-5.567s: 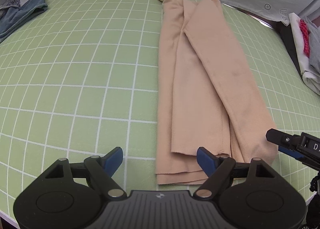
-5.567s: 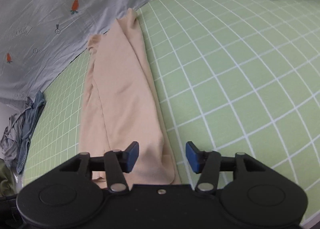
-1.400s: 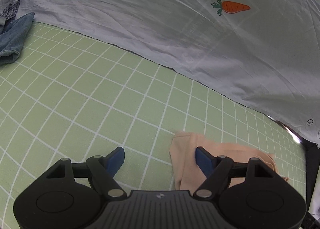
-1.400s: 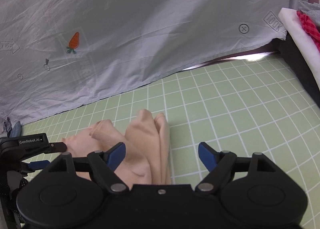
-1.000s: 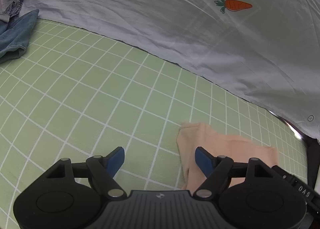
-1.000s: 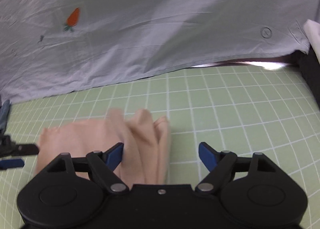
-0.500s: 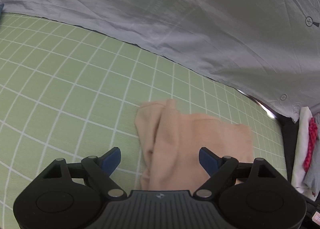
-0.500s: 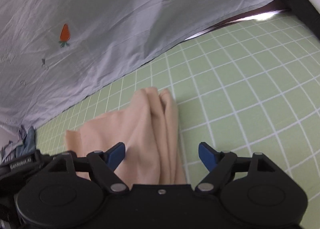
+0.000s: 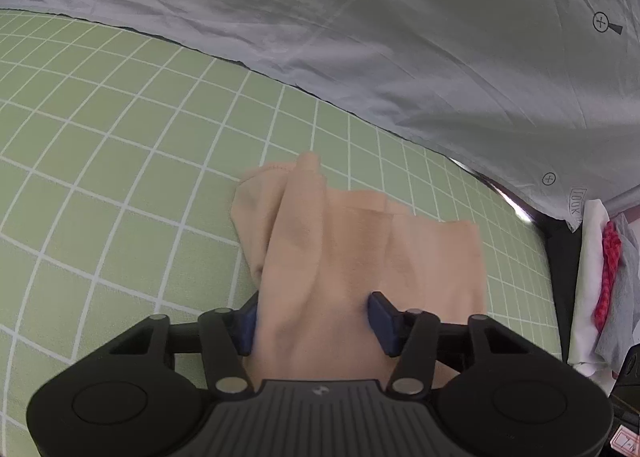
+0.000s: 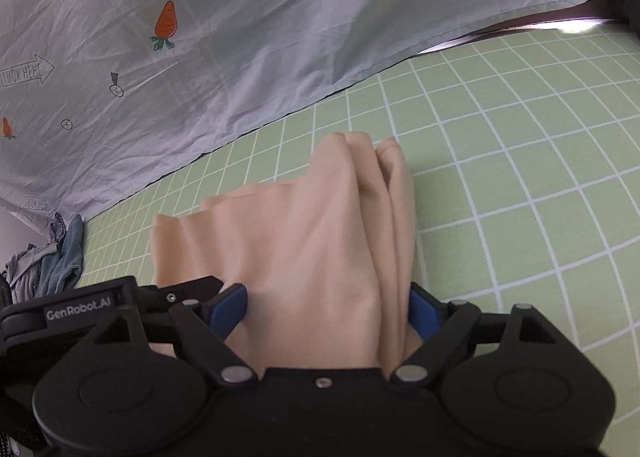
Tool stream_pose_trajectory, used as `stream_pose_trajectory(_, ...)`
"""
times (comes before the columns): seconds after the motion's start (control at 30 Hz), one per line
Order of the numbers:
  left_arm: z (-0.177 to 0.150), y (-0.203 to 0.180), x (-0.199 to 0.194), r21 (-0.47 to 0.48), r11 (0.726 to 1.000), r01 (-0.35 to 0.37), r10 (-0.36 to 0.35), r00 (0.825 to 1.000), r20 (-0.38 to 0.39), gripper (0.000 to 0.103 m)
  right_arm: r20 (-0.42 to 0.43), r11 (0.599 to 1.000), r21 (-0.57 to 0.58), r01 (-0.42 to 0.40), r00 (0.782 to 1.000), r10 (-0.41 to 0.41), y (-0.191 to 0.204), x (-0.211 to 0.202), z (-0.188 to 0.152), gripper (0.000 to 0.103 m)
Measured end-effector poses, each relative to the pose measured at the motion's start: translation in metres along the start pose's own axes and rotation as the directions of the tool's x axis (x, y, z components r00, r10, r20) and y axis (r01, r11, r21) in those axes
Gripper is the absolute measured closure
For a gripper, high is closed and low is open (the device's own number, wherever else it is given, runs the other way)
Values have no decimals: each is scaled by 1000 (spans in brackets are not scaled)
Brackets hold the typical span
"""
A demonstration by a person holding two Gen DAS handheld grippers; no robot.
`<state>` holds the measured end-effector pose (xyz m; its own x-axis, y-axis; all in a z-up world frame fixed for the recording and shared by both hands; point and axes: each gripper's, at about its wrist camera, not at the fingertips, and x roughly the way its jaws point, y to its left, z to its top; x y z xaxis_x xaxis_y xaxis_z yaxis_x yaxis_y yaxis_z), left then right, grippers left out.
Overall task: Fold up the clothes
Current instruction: 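Lift the folded beige shirt with both grippers and carry it to the clothes stack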
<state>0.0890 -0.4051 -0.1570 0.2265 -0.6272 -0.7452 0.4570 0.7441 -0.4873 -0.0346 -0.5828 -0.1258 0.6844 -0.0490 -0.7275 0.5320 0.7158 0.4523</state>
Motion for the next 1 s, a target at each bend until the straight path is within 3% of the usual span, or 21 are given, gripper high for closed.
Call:
stream_pose_trajectory(0.03, -3, 2, 0, -35, 999, 14, -14, 1000, -5, 69, -6, 1000, -6, -13, 1000, 13, 3, 1, -1, 20)
stream_pose_trajectory(0.07, -7, 4, -2, -63, 998, 20, -21, 1000, -11, 71, -13, 1000, -11, -24, 1000, 24, 6, 2, -2, 22)
stream_pose_trajectory(0.13, -14, 2, -9, -73, 997, 9, -10, 1000, -22, 75, -34, 998, 43, -52, 998, 54, 3, -2, -4, 47)
stream_pose_trajectory(0.23, -28, -4, -29, -19, 1000, 7, -8, 999, -43, 79, -56, 991, 106, -82, 995, 88, -2, -16, -11, 63)
stream_pose_trajectory(0.37, -59, -9, -61, -37, 998, 45, -47, 997, -63, 79, -40, 993, 91, -75, 996, 78, 0, -59, -36, 65)
stream_pose_trajectory(0.63, -114, -44, -98, 45, 990, 132, -126, 984, -128, 79, 15, 992, 129, 11, 1000, -13, -4, -148, -87, 67)
stream_pose_trajectory(0.77, -148, -69, -102, 51, 979, 200, -189, 968, -163, 79, 38, 983, 160, 93, 994, -100, -18, -194, -110, 67)
stream_pose_trajectory(0.9, -192, -110, -102, 117, 961, 251, -224, 953, -204, 79, 44, 963, 202, 178, 981, -191, -41, -240, -142, 67)
stream_pose_trajectory(1.0, -217, -140, -98, 153, 949, 275, -236, 943, -234, 79, 55, 947, 254, 199, 974, -219, -72, -266, -158, 67)
